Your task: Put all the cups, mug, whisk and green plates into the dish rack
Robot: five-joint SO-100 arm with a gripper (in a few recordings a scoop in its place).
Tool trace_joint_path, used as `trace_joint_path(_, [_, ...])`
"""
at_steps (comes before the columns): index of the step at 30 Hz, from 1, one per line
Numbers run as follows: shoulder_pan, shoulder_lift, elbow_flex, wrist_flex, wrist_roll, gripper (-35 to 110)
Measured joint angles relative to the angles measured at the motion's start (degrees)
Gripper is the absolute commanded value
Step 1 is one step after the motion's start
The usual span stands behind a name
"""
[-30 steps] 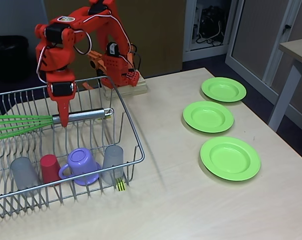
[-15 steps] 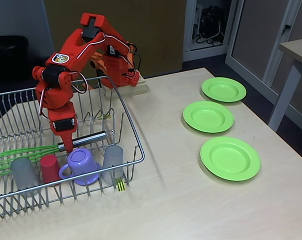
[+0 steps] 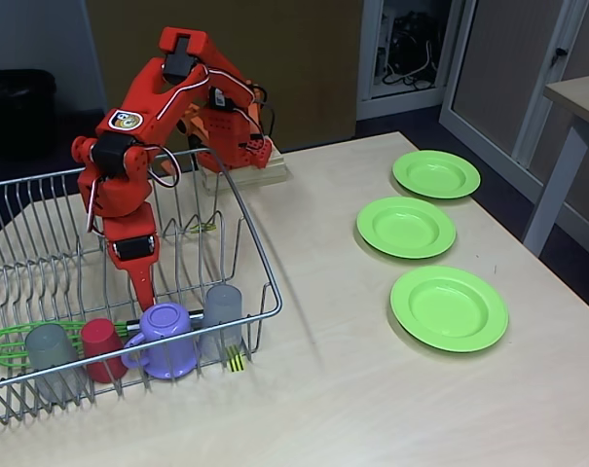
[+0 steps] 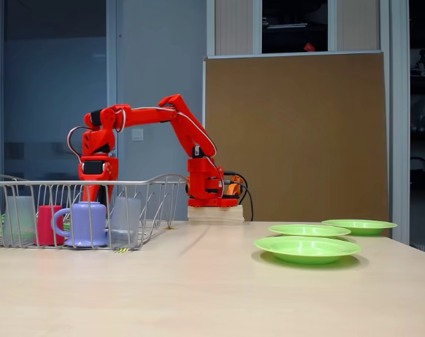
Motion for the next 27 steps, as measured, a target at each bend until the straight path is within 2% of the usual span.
trace_joint_path(6, [-2.02,8.7,5.1,-0.62,1.05,24])
trace_joint_path(15, [-10.02,27.51,12.13,-1.58,1.05,10])
trace_joint_path(22, [-26.28,36.39,21.62,-2.64,3.69,12])
trace_joint_path(27, [-39.55,36.74,28.65,-8.79,12.57,11])
